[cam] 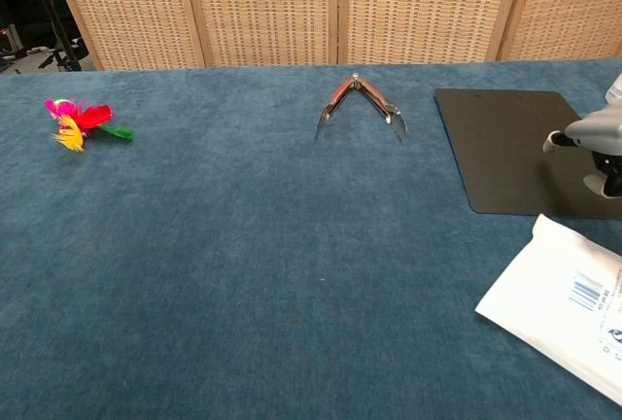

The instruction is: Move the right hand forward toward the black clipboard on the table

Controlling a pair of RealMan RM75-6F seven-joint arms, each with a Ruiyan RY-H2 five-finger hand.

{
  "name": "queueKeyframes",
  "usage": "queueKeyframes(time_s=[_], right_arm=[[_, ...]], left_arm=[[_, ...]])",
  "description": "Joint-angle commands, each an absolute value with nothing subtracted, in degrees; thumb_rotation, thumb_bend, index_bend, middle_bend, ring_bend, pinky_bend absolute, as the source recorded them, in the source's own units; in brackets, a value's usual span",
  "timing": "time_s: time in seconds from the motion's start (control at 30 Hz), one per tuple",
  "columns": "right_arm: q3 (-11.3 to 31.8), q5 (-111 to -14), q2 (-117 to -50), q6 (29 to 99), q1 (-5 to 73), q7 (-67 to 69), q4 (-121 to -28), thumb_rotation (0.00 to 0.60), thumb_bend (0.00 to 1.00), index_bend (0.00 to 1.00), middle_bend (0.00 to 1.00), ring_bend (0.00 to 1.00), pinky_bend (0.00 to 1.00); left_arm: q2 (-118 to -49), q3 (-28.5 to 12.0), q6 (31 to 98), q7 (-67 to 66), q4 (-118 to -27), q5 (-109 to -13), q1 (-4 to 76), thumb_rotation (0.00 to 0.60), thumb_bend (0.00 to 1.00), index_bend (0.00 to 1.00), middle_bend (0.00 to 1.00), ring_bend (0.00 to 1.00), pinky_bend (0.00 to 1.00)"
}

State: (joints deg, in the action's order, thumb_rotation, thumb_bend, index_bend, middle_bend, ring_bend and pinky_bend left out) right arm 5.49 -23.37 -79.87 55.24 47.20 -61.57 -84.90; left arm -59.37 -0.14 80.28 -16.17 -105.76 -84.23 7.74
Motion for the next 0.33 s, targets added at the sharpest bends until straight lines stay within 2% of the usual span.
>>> queueKeyframes(time_s=[0.03,0.33], right_arm=[[4.9,-22.8,-80.2,55.1,47.7,-61.3,-84.5,0.6,0.64,0.1,0.8,0.94,0.94],[3.5,-21.7,-80.7,55.2,48.6,-60.5,-84.3,0.6,0.64,0.11,0.8,0.94,0.94]], left_arm=[[-59.3,-0.1,80.3,-16.2,-105.8,-84.3,7.7,0.6,0.21,0.0,0.0,0.0,0.0],[-59.3,-0.1,80.2,-16.4,-106.0,-84.2,7.7,0.6,0.21,0.0,0.0,0.0,0.0]])
